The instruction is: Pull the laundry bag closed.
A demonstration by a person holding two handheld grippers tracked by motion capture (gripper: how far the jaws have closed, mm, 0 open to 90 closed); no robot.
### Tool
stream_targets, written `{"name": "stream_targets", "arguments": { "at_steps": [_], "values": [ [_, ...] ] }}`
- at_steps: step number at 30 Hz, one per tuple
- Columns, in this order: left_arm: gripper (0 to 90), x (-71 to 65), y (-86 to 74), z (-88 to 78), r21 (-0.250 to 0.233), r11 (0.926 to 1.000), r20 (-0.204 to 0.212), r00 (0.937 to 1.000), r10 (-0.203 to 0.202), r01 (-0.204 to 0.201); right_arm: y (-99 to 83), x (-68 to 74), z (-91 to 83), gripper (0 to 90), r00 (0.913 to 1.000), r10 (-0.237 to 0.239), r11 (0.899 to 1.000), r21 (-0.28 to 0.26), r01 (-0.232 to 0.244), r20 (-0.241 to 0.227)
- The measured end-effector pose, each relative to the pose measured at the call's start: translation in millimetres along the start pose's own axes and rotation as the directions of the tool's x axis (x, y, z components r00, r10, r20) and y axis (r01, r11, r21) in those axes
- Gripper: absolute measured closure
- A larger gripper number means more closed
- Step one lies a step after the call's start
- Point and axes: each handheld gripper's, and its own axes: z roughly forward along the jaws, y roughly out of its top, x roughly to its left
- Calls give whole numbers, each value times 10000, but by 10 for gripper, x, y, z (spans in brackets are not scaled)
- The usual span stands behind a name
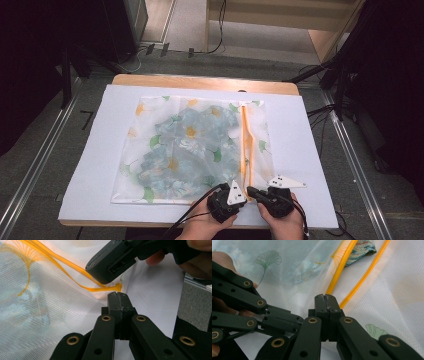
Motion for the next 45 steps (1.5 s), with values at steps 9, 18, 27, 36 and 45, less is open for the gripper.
{"name": "stream_targets", "arguments": {
  "at_steps": [9,18,27,36,45],
  "values": [
    [900,18,2,3,9,9999,207,9997,-107,107,14,-2,-28,900,10000,-40,9999,-127,39,-28],
    [900,31,8,5,82,9997,295,9993,-245,243,67,-8,-13,900,10000,-28,9998,-200,27,-56],
    [900,56,9,6,101,9993,437,9984,-371,367,284,-184,-140,900,9958,358,9914,-1287,-248,837],
    [900,55,6,3,102,9991,436,9982,-418,414,58,-128,-70,900,9999,128,9991,-410,-129,-29],
    [900,114,-3,-16,-61,9953,564,9937,-965,970,-248,54,-214,855,9957,-700,9962,-558,667,-601]
  ]
}}
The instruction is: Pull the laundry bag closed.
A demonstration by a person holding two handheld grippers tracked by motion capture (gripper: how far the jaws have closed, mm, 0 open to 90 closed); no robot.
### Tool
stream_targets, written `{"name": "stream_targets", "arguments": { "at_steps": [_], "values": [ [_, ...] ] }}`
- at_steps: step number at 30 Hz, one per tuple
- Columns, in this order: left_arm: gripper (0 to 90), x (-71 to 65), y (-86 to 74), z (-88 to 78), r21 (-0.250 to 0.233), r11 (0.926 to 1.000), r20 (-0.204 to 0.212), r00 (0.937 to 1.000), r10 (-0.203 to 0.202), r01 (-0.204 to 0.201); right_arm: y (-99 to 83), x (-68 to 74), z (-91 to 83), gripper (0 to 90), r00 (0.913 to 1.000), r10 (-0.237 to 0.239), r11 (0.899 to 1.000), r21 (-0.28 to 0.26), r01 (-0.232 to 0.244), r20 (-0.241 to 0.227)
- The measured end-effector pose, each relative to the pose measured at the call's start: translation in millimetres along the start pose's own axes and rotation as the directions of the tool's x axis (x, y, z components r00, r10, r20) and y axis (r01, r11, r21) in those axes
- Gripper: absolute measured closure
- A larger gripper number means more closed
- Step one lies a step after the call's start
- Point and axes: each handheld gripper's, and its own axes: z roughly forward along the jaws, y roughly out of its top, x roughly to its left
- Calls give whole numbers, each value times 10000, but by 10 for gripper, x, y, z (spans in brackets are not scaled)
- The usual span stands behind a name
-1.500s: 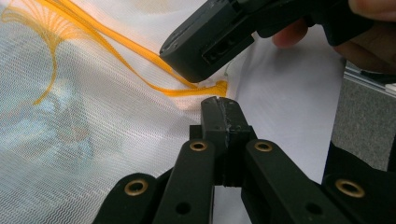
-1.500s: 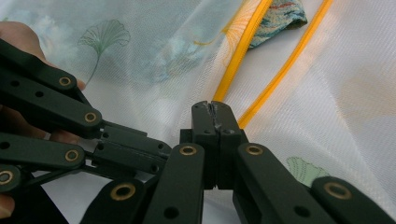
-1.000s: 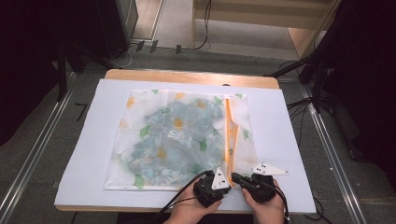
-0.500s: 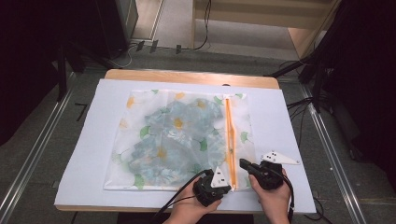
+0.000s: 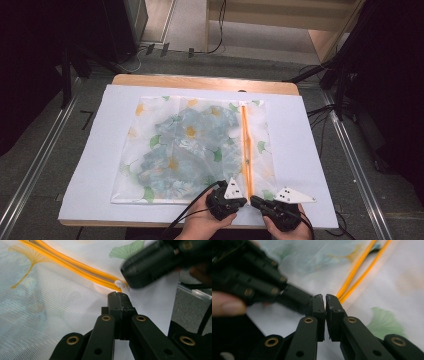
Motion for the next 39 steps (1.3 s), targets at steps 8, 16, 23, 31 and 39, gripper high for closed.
{"name": "stream_targets", "arguments": {
  "at_steps": [8,16,23,31,39],
  "values": [
    [900,25,-5,-14,-63,9995,-507,9982,-325,322,-31,115,72,706,9978,-601,9981,-97,604,297],
    [900,35,-6,-11,-72,9989,-460,9979,-462,459,-92,186,61,629,9807,-1388,9901,4,1400,1374],
    [900,53,0,-11,-1,9983,-301,9979,-582,582,-76,254,125,598,9633,-1943,9802,-9,1979,1850],
    [900,77,0,-19,-77,9960,-522,9946,-898,895,-75,208,180,644,9639,-2018,9794,246,2006,1734],
    [900,77,0,-19,-9,9969,-393,9961,-791,791,-44,142,74,884,9719,-1502,9882,-17,1531,1814]
  ]
}}
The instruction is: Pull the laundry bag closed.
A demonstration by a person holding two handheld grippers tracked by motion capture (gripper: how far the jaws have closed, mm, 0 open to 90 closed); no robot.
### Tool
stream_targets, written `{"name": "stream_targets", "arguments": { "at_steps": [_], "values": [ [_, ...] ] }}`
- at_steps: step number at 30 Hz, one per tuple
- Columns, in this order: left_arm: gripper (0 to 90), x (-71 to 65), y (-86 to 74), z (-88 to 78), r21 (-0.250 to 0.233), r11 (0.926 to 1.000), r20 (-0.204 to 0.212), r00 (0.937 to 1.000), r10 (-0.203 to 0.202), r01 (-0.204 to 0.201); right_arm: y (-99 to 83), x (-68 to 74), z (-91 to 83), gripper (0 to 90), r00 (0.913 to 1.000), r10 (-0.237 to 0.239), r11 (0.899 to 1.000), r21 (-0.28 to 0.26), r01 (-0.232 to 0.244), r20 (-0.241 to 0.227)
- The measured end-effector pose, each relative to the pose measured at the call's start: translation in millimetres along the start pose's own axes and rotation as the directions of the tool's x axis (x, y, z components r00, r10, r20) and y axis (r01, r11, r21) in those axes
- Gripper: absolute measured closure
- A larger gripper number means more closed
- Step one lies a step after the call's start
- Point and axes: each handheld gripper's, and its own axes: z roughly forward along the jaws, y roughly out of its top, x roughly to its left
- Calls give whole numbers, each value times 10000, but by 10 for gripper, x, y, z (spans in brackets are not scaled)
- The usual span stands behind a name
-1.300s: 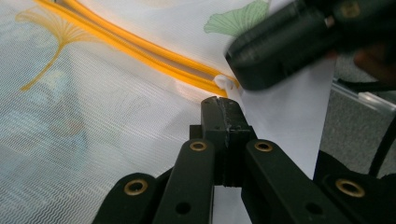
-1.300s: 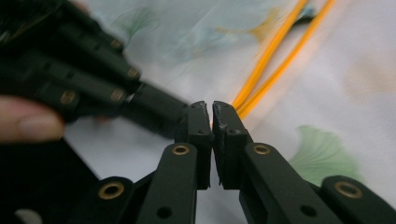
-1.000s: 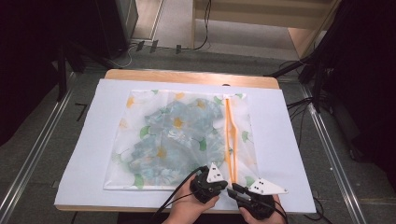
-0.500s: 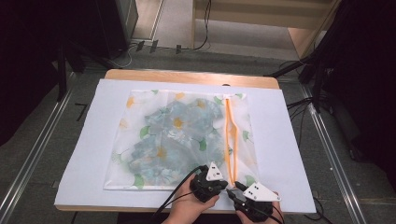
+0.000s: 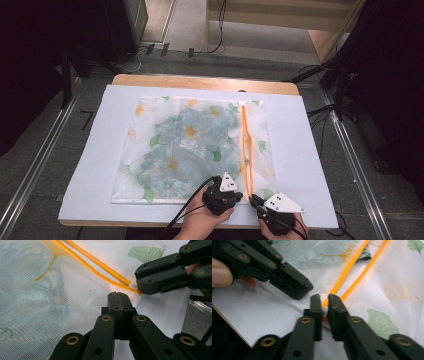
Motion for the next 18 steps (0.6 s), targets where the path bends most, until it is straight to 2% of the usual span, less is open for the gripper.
{"name": "stream_targets", "arguments": {
  "at_steps": [4,6,9,13,14,15,18],
  "values": [
    [900,-14,-5,4,-72,9999,-4,10000,76,-76,-4,-83,-3,900,9975,624,9980,118,-620,-346],
    [900,-38,-6,3,-79,9995,-99,9995,298,-299,7,-71,-9,900,9982,512,9986,147,-508,-307],
    [900,-73,-6,-14,-359,9979,-56,9986,532,-533,25,-69,-35,900,9967,669,9977,-47,-672,-469],
    [900,-67,3,-7,-422,9985,168,9992,349,-342,30,-99,-25,900,9937,929,9957,119,-923,-622],
    [900,-69,3,7,-328,9988,218,9991,377,-369,28,-104,-4,900,9926,1018,9945,330,-998,-659],
    [900,-89,3,38,-90,9990,157,9989,443,-441,29,-109,1,900,9921,1059,9940,357,-1037,-675],
    [900,-95,8,45,-79,9994,138,9993,337,-336,37,-122,8,900,9894,1232,9918,429,-1201,-772]
  ]
}}
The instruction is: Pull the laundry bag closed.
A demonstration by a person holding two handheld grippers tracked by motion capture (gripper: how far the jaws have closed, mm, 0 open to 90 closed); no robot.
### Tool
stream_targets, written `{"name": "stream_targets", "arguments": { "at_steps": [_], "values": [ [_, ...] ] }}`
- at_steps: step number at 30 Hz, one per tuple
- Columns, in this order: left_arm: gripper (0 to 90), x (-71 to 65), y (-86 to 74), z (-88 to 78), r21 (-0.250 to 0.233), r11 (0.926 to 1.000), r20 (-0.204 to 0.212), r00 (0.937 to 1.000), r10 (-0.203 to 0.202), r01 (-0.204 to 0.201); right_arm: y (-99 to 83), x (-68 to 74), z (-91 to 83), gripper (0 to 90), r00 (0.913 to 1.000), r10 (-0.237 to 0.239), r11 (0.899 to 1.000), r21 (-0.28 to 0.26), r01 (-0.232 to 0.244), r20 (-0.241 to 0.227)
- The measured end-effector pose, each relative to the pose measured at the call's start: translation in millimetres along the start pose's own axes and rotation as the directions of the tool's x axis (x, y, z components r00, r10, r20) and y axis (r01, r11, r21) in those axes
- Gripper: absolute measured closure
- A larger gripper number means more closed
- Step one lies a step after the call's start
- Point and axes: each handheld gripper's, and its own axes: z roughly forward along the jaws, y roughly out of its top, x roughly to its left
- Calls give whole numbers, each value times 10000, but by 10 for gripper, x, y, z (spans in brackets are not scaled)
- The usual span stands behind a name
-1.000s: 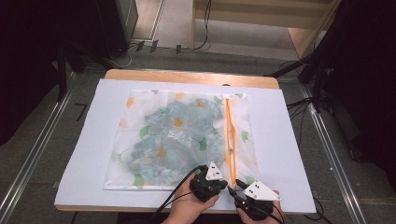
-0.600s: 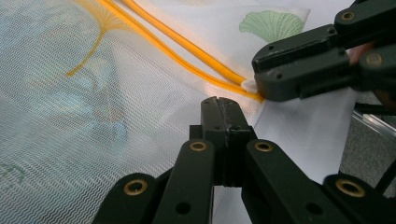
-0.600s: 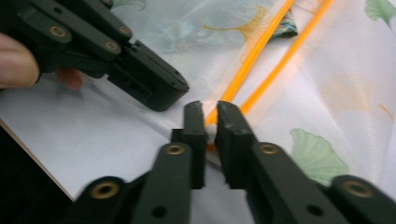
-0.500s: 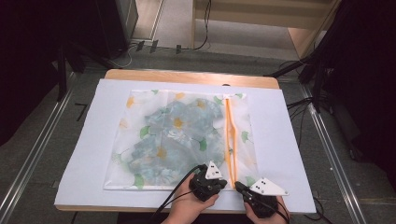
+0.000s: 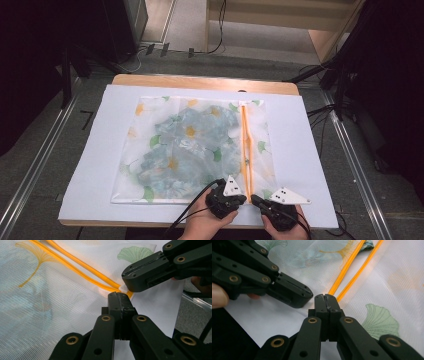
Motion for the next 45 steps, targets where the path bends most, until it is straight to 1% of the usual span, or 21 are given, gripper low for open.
{"name": "stream_targets", "arguments": {
  "at_steps": [1,4,5,6,8,9,10,11,14,17,18,22,26,28,30,31,33,35,38,42,45],
  "values": [
    [900,0,0,0,42,10000,-26,10000,63,-63,4,-6,3,900,10000,61,10000,51,-61,-6],
    [900,-41,7,5,138,9986,-282,9982,520,-517,13,-14,11,900,9997,216,9996,156,-215,-72],
    [900,-44,6,9,139,9980,-280,9977,613,-609,17,-10,13,900,9996,257,9996,146,-256,-65],
    [900,-38,8,7,179,9982,-250,9980,579,-575,22,-12,16,900,9997,214,9997,117,-213,-68],
    [900,-13,11,9,183,9990,-61,9992,404,-403,36,-9,16,900,9990,416,9991,12,-416,-146],
    [900,-8,10,8,199,9988,-28,9990,441,-440,46,-13,23,900,9976,626,9980,-42,-627,-284],
    [900,-14,9,6,230,9985,-78,9987,506,-504,58,-14,43,900,9971,713,9974,-79,-716,-282],
    [900,-27,5,11,160,9983,-136,9983,565,-563,86,5,89,900,9977,679,9977,26,-679,89],
    [900,-41,-1,9,160,9978,-247,9976,642,-638,116,14,130,900,9973,707,9975,54,-708,185],
    [900,-35,-2,11,112,9984,-194,9983,556,-553,161,24,177,900,9974,655,9978,56,-657,292],
    [900,-36,-3,12,110,9982,-196,9980,599,-597,186,24,206,900,9970,683,9976,92,-687,361],
    [900,-36,-3,9,137,9981,-191,9980,608,-605,232,0,226,900,9971,711,9972,219,-717,275],
    [900,-34,-3,9,111,9983,-188,9982,569,-567,271,-49,246,900,9949,977,9950,166,-981,237],
    [900,-48,-7,4,131,9973,-295,9969,726,-723,273,-60,237,900,9948,990,9949,189,-995,255],
    [900,-43,-8,4,78,9978,-219,9976,661,-659,269,-80,222,900,9935,1120,9936,114,-1123,203],
    [900,-48,-10,3,75,9974,-275,9970,719,-717,267,-88,217,900,9929,1178,9930,75,-1179,139],
    [900,-61,-16,2,0,9967,-354,9961,811,-812,269,-95,180,900,9927,1200,9926,-146,-1202,-139],
    [900,-39,-11,-5,34,9977,-228,9974,684,-684,272,-74,119,900,9931,1137,9932,-199,-1143,-288],
    [900,-13,-3,-19,-44,9990,-42,9990,438,-438,252,-27,78,900,9975,701,9975,-81,-702,-85],
    [900,-28,9,-31,-241,9987,74,9990,448,-446,214,-32,90,900,9977,672,9977,-2,-672,-46],
    [900,-26,12,-6,-47,9992,50,9992,392,-391,178,-41,107,900,9977,678,9977,83,-678,-28]
  ]
}}
